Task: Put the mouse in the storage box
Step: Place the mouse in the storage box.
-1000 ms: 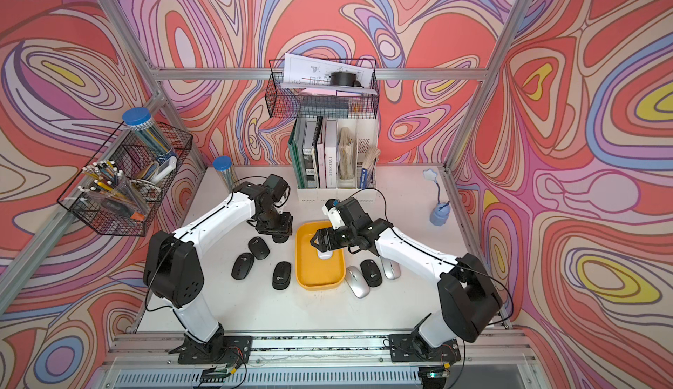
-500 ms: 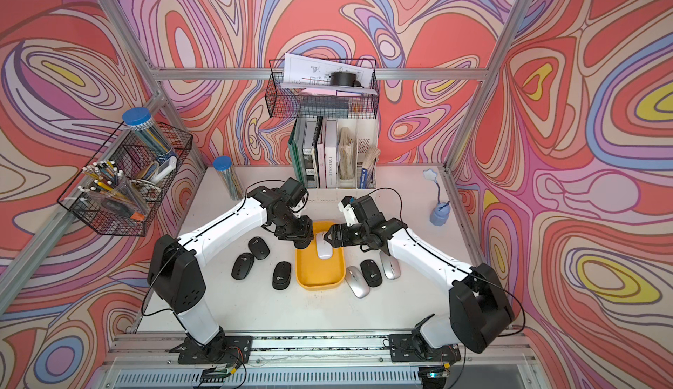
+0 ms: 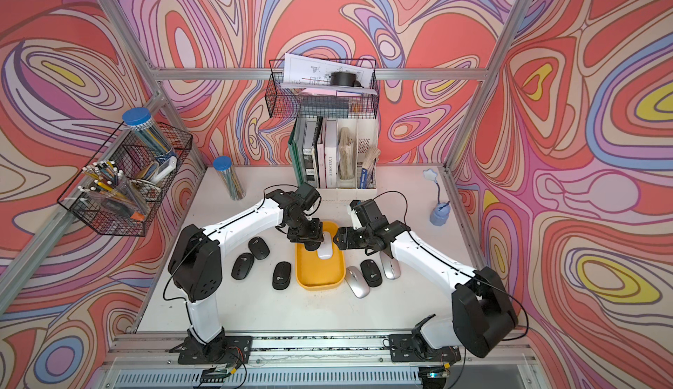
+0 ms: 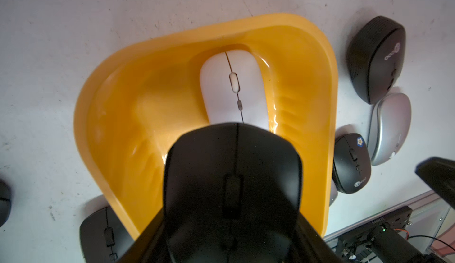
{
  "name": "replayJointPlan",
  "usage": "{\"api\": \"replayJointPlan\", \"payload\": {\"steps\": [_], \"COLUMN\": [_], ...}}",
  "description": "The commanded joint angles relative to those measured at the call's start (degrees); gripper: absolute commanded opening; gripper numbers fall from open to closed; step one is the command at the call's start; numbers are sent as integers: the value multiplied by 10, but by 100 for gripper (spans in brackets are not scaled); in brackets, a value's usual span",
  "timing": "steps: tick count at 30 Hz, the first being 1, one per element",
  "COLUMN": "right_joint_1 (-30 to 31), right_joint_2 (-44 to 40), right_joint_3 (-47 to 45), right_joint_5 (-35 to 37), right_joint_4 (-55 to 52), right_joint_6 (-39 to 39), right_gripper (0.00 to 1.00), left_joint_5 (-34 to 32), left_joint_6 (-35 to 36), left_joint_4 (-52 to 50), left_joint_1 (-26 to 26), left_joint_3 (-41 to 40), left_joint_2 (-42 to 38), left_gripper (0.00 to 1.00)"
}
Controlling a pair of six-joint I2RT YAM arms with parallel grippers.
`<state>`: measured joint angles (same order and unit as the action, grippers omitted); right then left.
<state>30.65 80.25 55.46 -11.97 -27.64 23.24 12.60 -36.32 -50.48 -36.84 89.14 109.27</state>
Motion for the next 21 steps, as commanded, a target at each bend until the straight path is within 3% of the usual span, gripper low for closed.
{"api": "replayJointPlan", "payload": {"steps": [1,21], "right_joint_1": [-3,-3], "right_joint_2": [-10,-6], "right_joint_3": [-8,-19], "right_joint_5": [14,5], "right_joint_4": [-3,3], "right_joint_6": [-2,-3], "right_gripper": [76,76], "left_joint_5": [-8,-58], "left_joint_6": [-15,-43], "left_joint_4": [29,39], "left_joint_1": [-5,-8], "left_joint_3": [2,-31], "left_joint_2": [21,43], "left_gripper": [44,47]}}
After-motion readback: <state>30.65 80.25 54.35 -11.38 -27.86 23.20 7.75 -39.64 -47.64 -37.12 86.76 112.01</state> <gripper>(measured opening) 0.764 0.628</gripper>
